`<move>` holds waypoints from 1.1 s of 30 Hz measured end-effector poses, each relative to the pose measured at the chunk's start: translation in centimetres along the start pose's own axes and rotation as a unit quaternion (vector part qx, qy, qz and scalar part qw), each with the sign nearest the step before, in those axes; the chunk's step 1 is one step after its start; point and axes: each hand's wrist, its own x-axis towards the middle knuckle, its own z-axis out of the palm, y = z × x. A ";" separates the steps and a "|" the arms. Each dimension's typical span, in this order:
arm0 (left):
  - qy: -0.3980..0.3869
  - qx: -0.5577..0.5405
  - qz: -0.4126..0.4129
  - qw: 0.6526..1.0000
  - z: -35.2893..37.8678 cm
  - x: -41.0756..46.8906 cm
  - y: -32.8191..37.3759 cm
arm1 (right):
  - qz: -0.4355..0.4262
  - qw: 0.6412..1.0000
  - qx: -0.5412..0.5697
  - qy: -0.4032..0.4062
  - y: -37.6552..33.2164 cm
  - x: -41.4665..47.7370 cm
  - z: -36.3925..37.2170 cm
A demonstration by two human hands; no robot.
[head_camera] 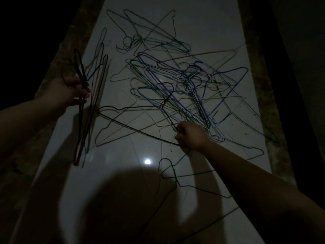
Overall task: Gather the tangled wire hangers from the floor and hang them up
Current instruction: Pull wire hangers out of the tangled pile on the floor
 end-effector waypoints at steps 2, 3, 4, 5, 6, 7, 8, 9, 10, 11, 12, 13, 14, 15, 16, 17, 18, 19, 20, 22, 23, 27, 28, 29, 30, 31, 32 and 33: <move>0.003 -0.001 -0.002 1.000 0.2 -0.1 0.1 | -0.007 0.999 -0.047 0.024 0.2 0.1 0.3; 0.004 -0.003 -0.002 1.000 0.1 -0.1 0.2 | -0.005 0.996 -0.080 0.028 0.4 0.1 0.5; 0.005 -0.004 -0.001 1.000 0.1 -0.2 0.2 | 0.001 0.994 -0.103 0.028 0.5 0.0 0.7; 0.005 -0.004 0.001 1.000 0.0 -0.3 0.3 | 0.009 0.994 -0.108 0.027 0.5 -0.2 0.9; 0.005 -0.005 0.003 1.000 -0.1 -0.4 0.3 | 0.013 0.994 -0.102 0.027 0.4 -0.4 1.0; 0.006 -0.006 0.004 1.000 -0.3 -0.4 0.3 | 0.014 0.996 -0.086 0.030 0.3 -0.7 1.0; 0.007 -0.008 0.006 1.000 -0.4 -0.4 0.4 | 0.015 0.997 -0.064 0.032 0.2 -1.0 1.2; 0.008 -0.009 0.006 1.000 -0.4 -0.4 0.4 | 0.014 0.999 -0.039 0.034 0.2 -1.3 1.2; 0.009 -0.009 0.005 1.000 -0.5 -0.4 0.3 | 0.010 0.999 -0.018 0.037 0.1 -1.7 1.2; 0.011 -0.009 0.004 1.000 -0.5 -0.4 0.3 | 0.003 0.999 0.002 0.045 0.0 -2.0 1.3; 0.012 -0.009 0.002 1.000 -0.6 -0.4 0.2 | -0.003 0.998 0.025 0.057 0.0 -2.3 1.3; 0.011 -0.010 0.001 1.000 -0.7 -0.3 0.1 | -0.003 0.996 0.056 0.069 -0.1 -2.7 1.4; 0.011 -0.012 -0.001 1.000 -0.8 -0.2 0.0 | 0.006 0.992 0.090 0.083 -0.1 -3.1 1.4; 0.012 -0.014 -0.002 1.000 -0.9 -0.1 -0.1 | 0.023 0.988 0.121 0.097 -0.1 -3.5 1.4; 0.015 -0.016 -0.002 1.000 -0.9 -0.1 0.0 | 0.044 0.983 0.147 0.105 -0.1 -3.7 1.5; 0.018 -0.015 -0.001 1.000 -0.8 -0.1 0.0 | 0.063 0.979 0.163 0.107 -0.1 -3.9 1.5; 0.019 -0.012 0.002 1.000 -0.7 -0.1 0.1 | 0.073 0.977 0.164 0.112 0.0 -4.0 1.7; 0.019 -0.007 0.006 1.000 -0.5 -0.2 0.1 | 0.073 0.979 0.148 0.122 0.2 -4.0 1.9; 0.019 -0.002 0.009 1.000 -0.2 -0.2 0.1 | 0.065 0.981 0.126 0.134 0.2 -3.9 1.9; 0.021 0.000 0.012 1.000 0.1 -0.3 0.2 | 0.031 0.985 0.077 0.154 0.1 -3.5 1.9; 0.019 -0.003 0.012 1.000 0.1 -0.2 0.3 | 0.015 0.985 0.055 0.162 0.0 -3.4 1.9; 0.014 -0.002 0.018 1.000 0.2 -0.2 0.4 | 0.024 0.988 0.015 0.154 -0.7 -2.0 2.0; 0.014 -0.001 0.018 1.000 0.2 -0.3 0.4 | 0.030 0.992 -0.019 0.124 -0.7 -1.5 2.4; 0.014 0.002 0.018 1.000 0.2 -0.3 0.3 | 0.026 0.993 -0.061 0.097 -0.7 -0.9 2.8; 0.014 0.006 0.016 1.000 0.2 -0.3 0.3 | 0.020 0.993 -0.090 0.078 -0.9 -0.4 2.9; 0.016 0.006 0.014 1.000 0.1 -0.3 0.2 | 0.015 0.992 -0.093 0.079 -1.2 -0.1 2.7; 0.016 0.006 0.010 1.000 0.1 -0.3 0.1 | 0.015 0.993 -0.075 0.090 -1.8 0.1 2.3; 0.018 0.003 0.005 1.000 0.0 -0.3 0.1 | 0.019 0.994 -0.052 0.099 -2.5 0.3 1.9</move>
